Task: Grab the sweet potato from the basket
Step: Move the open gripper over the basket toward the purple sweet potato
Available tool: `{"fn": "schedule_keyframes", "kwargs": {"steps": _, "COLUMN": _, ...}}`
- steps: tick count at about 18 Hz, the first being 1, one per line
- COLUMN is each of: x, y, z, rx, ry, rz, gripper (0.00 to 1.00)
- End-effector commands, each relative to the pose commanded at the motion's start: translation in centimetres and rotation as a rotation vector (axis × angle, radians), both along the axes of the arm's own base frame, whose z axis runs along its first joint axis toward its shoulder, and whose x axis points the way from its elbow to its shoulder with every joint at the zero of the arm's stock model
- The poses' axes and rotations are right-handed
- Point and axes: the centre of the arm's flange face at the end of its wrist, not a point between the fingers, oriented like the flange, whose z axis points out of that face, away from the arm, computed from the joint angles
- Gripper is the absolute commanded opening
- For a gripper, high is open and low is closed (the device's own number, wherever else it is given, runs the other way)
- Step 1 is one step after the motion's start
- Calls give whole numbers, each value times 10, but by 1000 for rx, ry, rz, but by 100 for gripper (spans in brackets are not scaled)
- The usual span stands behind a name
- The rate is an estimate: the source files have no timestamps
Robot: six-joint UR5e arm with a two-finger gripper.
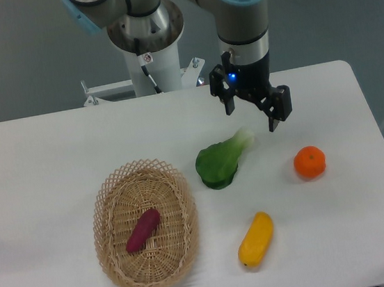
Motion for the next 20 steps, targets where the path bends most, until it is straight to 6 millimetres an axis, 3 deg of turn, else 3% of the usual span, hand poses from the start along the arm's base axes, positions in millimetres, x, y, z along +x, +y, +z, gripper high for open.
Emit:
{"fn": "schedule_keyframes", "kwargs": {"steps": 15, "x": 2, "y": 10, "z": -12, "rx": 42, "ry": -53, "rz": 71, "gripper": 100}}
{"fn": "schedule_keyframes", "kwargs": {"steps": 20, "x": 36, "y": 55, "z": -36, "rx": 63, "ry": -107, "rz": 133, "gripper": 100}}
